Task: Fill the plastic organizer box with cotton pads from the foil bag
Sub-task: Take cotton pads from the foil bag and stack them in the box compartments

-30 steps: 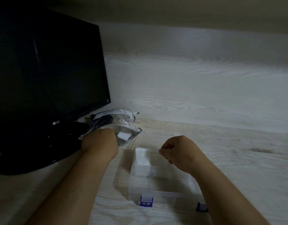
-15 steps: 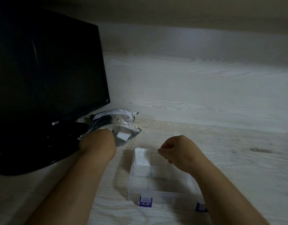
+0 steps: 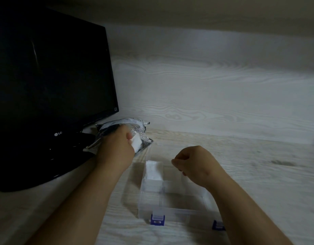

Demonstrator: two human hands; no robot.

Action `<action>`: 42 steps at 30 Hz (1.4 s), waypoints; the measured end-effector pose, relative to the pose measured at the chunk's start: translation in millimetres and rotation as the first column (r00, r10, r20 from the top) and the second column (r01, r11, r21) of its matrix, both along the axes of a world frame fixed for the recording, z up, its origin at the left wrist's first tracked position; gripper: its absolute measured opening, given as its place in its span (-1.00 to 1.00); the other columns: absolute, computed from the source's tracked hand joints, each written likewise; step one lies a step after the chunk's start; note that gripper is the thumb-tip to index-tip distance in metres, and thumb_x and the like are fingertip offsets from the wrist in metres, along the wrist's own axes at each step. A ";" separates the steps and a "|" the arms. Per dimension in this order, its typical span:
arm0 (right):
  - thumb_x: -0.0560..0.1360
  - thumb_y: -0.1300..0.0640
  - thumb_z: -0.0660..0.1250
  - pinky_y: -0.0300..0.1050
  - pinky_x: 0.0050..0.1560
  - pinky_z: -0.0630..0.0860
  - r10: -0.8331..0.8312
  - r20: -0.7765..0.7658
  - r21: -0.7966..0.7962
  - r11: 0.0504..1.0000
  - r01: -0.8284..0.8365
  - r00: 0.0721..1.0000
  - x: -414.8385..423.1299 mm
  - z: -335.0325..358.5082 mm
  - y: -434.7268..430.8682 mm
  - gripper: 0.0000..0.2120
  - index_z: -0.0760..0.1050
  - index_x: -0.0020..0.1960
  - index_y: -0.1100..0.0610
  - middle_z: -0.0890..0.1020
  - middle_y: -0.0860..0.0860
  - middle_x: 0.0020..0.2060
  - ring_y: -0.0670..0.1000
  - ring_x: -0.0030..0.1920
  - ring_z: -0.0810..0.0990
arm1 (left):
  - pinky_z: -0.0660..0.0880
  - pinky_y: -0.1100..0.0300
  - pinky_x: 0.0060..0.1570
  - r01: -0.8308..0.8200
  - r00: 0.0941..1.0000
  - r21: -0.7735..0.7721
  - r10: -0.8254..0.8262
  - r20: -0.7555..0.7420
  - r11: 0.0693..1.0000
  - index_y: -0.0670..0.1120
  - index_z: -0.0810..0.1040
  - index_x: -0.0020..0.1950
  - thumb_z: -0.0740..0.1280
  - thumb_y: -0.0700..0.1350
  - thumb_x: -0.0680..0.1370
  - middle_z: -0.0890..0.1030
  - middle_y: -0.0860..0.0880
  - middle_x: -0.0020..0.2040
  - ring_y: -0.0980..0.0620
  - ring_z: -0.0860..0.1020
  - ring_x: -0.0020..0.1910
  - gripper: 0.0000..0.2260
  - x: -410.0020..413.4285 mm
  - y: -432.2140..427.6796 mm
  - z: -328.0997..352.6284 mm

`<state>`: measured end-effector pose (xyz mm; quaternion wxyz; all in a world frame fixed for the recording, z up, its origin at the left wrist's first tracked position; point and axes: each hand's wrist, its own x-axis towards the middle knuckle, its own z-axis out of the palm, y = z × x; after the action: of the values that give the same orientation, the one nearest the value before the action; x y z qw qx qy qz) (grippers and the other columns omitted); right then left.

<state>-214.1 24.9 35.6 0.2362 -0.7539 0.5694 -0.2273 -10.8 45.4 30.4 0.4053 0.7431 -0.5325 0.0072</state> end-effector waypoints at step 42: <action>0.41 0.16 0.51 -0.06 -0.11 0.62 -0.071 0.560 -0.056 0.991 0.123 0.825 2.9 2.7 -0.9 -0.87 0.59 -0.14 -0.01 0.68 0.00 -0.24 -0.10 -0.29 0.63 | 0.54 0.14 -0.31 0.644 0.464 -0.144 -0.534 -0.707 0.751 -0.10 0.46 0.12 0.22 -0.47 0.52 0.68 -0.22 -0.14 -0.07 0.62 -0.25 -0.69 -40.2 2.0 -3.9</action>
<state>-211.3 24.0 38.3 0.3459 -0.6348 0.5028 -0.4739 -51.0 47.4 26.5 0.5002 0.4815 -0.5548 -0.4583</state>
